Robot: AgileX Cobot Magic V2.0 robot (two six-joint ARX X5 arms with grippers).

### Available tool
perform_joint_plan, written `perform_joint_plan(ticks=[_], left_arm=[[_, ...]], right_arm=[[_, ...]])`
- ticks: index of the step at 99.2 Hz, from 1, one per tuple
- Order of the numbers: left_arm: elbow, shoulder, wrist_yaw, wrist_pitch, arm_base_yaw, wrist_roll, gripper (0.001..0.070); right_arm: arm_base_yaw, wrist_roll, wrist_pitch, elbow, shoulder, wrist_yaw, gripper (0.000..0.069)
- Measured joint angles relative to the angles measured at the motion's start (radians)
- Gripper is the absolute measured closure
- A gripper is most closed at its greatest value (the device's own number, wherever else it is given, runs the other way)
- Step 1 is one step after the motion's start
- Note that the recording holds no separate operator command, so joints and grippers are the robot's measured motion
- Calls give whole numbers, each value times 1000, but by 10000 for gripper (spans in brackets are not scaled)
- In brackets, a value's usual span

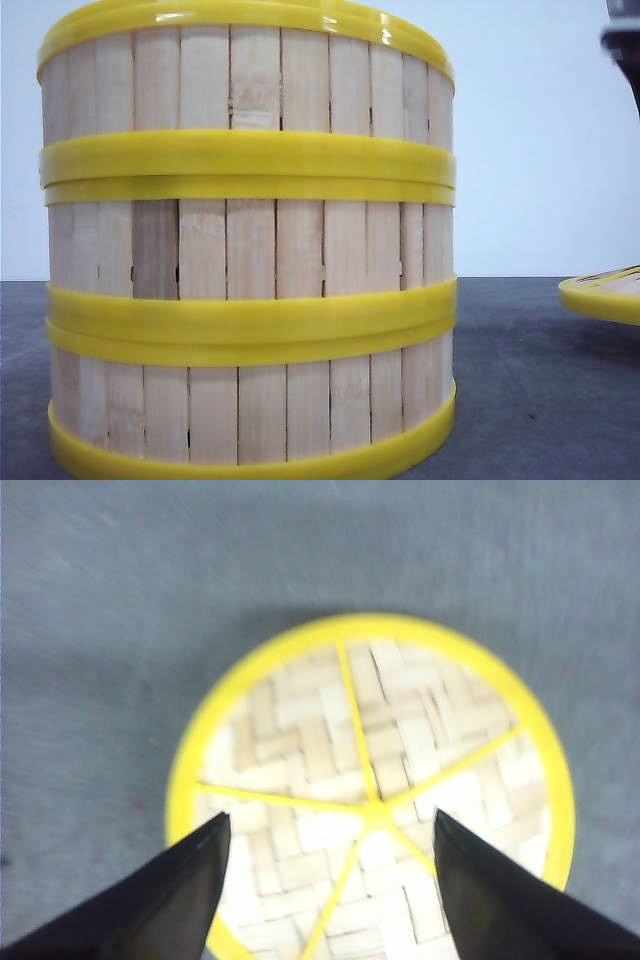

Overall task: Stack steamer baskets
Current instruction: 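Grasp the woven lid at its yellow spoke hub with the right gripper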

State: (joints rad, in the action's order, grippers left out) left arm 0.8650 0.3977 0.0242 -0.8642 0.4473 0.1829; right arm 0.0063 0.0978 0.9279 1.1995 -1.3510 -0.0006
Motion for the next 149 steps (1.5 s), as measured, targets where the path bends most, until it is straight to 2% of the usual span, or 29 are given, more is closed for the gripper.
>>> perform_joint_plan(ticks=[14,31,50,85,100,124,138,149], left_arm=[[0,0,0,0,0,0,478],[0,0,0,-3,0,0,478],[0,0,0,-18,0,0,478],[0,0,0,-21,0,0,478],[0,0,0,-26,0,0,478],[0,0,0,-38,0,0,478],[0,0,0,-38,0,0,478],[0,0,0,-38,0,0,478]], right_arm=[[-27,19,-68,-75,-3,0,295],[-40,34,-102,-84,-3,0,299],[-42,37,-106,-84,-39,0,354],[-44,37,-106,-84,-119,-4,369],[-48,34,-104,-84,-135,-4,447],[-61,32,-103,-84,-143,-5,497],[-67,31,-102,-84,-143,-20,571],[-70,30,-100,-84,-149,-42,599]])
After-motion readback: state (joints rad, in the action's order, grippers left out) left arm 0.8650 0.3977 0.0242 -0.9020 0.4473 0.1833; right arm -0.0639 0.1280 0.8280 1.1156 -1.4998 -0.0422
